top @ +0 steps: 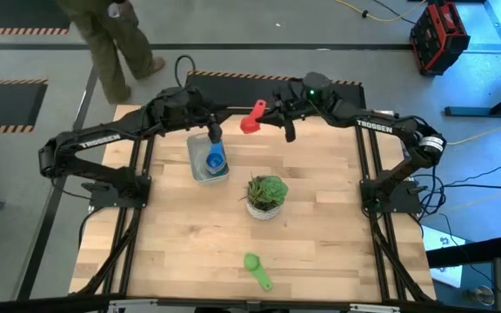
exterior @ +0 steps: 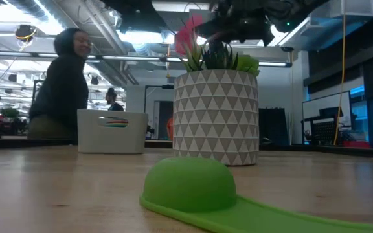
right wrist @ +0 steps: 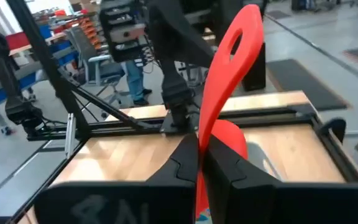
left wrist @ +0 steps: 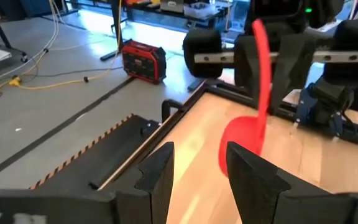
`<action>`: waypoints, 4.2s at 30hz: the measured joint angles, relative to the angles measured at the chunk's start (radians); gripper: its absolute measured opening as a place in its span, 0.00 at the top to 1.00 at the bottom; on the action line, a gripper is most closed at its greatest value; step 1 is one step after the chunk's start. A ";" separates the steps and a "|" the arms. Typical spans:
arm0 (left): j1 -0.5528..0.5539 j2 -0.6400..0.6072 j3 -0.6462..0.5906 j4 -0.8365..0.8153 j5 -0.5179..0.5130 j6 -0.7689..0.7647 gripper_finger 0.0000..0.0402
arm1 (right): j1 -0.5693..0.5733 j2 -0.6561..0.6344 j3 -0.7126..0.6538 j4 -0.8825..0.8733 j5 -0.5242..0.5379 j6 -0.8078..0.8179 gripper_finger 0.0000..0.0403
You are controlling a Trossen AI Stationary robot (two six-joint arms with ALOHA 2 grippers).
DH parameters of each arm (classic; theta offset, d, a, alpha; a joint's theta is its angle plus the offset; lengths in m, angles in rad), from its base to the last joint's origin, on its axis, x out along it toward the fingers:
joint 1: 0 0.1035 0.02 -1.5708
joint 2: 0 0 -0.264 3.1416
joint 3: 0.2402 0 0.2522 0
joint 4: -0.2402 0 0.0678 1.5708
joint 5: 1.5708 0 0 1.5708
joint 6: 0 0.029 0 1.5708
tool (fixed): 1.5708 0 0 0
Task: Nest measuring cups in basket
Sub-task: Stack the red measuring cup on top of the blue measuring cup in the gray bin
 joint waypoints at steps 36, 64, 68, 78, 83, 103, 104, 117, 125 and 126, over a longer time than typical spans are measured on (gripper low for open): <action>-0.001 -0.080 -0.002 -0.410 0.129 -0.061 0.65 | 0.141 0.399 0.285 -0.057 -0.083 0.019 0.97; -0.001 -0.169 -0.002 -0.547 0.070 -0.062 0.65 | 0.173 0.676 0.379 0.109 -0.020 0.290 0.97; -0.001 -0.169 -0.002 -0.547 0.070 -0.061 0.65 | 0.165 0.676 0.378 0.100 -0.019 0.328 0.97; -0.001 -0.169 -0.002 -0.547 0.070 -0.061 0.65 | 0.165 0.676 0.379 0.079 -0.019 0.304 0.96; -0.001 -0.169 -0.002 -0.547 0.070 -0.061 0.65 | 0.165 0.676 0.378 0.079 0.017 0.306 0.92; -0.001 -0.169 -0.002 -0.547 0.070 -0.060 0.65 | 0.167 0.676 0.378 0.079 0.027 0.304 0.90; -0.001 -0.169 -0.002 -0.547 0.070 -0.060 0.65 | 0.167 0.676 0.378 0.079 0.027 0.304 0.90; -0.001 -0.169 -0.001 -0.542 0.071 -0.060 0.65 | 0.168 0.676 0.378 0.079 0.037 0.301 0.83; -0.001 -0.169 -0.001 -0.542 0.074 -0.060 0.65 | 0.168 0.676 0.378 0.079 0.071 0.304 0.83; -0.001 -0.169 -0.001 -0.542 0.074 -0.060 0.65 | 0.168 0.676 0.378 0.079 0.072 0.304 0.83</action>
